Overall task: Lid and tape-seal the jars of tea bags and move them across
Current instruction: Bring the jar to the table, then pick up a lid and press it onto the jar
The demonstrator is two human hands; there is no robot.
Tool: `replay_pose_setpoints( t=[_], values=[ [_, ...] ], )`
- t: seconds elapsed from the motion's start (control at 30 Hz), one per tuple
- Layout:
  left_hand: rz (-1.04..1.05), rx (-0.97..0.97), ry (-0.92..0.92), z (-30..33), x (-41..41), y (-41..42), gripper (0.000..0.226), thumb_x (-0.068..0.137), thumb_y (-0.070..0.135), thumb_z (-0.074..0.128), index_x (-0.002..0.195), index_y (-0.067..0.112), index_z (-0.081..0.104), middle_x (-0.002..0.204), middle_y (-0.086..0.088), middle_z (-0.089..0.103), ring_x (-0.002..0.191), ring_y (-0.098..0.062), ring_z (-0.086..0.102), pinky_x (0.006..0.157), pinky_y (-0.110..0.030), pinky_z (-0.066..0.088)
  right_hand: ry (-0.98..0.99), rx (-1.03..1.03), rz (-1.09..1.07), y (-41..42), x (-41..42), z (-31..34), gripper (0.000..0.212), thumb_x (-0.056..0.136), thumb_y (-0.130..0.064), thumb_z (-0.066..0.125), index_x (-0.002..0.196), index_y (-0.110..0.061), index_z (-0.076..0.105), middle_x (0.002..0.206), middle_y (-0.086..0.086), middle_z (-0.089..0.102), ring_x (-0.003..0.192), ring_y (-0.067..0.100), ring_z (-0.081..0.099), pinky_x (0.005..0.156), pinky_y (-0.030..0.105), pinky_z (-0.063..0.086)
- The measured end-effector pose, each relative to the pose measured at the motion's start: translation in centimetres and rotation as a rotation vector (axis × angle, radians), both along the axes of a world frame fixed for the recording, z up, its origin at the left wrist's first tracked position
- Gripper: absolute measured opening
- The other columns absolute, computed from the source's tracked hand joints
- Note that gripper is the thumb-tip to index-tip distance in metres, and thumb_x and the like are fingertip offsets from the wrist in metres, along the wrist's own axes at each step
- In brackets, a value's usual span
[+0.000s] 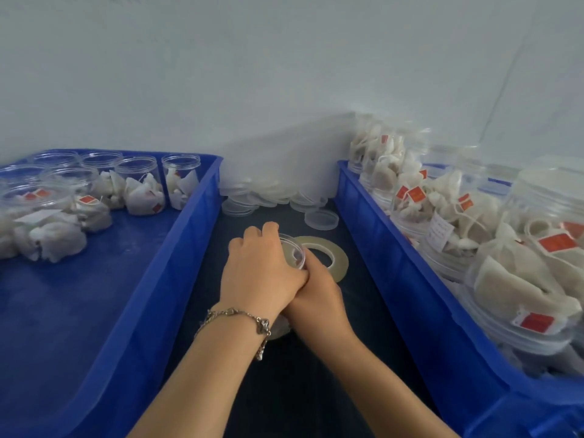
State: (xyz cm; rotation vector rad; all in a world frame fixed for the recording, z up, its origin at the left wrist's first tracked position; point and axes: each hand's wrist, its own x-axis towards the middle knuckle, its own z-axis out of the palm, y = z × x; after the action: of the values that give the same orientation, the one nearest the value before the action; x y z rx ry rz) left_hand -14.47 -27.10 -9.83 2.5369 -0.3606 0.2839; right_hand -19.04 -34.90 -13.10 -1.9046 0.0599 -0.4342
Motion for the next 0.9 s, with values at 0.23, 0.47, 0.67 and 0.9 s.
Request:
replay_pose_setpoints(
  t=[0.23, 0.47, 0.67, 0.9],
  values=[
    [0.091, -0.362, -0.102, -1.9, 1.6, -0.9, 0.105, 0.070, 0.039, 0.080, 0.146, 0.039, 0.007, 0.156, 0.006, -0.002, 0.144, -0.021, 0.010, 0.105, -0.030, 0.029, 0.044, -0.010, -0.011, -0.8, 2.7, -1.0, 0.036, 0.076, -0.020, 0.066, 0.107, -0.035, 0.056, 0.103, -0.007, 0.062, 0.089, 0.006, 0.062, 0.079, 0.033, 0.055],
    [0.035, -0.794, -0.255, -5.3, 3.2, -0.9, 0.133, 0.055, 0.022, 0.090, 0.139, 0.055, -0.007, 0.157, 0.001, 0.009, 0.130, 0.007, 0.020, 0.082, 0.007, 0.024, 0.144, -0.056, 0.212, -3.7, 4.8, 0.6, 0.060, 0.076, 0.001, 0.068, 0.118, -0.040, 0.054, 0.104, -0.022, 0.064, 0.099, -0.005, 0.060, 0.066, 0.008, 0.048],
    [0.002, -0.833, -0.112, -8.2, 4.2, 0.3, 0.123, 0.044, 0.050, 0.080, 0.142, 0.046, 0.007, 0.147, 0.008, 0.037, 0.116, 0.016, 0.030, 0.076, 0.013, 0.022, 0.177, -0.121, -0.420, -7.4, 11.8, -0.3, 0.042, 0.090, 0.001, 0.046, 0.125, -0.020, 0.058, 0.122, -0.002, 0.059, 0.093, 0.005, 0.048, 0.068, 0.018, 0.038],
    [-0.050, -0.909, -0.105, -9.1, 4.6, 0.4, 0.117, 0.038, 0.066, 0.072, 0.139, 0.023, 0.031, 0.125, 0.031, 0.039, 0.111, 0.027, 0.035, 0.085, 0.008, 0.028, 0.432, -0.668, -0.260, -10.0, 18.3, -3.1, 0.042, 0.099, -0.020, 0.042, 0.141, -0.013, 0.038, 0.142, 0.012, 0.042, 0.125, 0.028, 0.045, 0.092, 0.037, 0.040]
  ],
)
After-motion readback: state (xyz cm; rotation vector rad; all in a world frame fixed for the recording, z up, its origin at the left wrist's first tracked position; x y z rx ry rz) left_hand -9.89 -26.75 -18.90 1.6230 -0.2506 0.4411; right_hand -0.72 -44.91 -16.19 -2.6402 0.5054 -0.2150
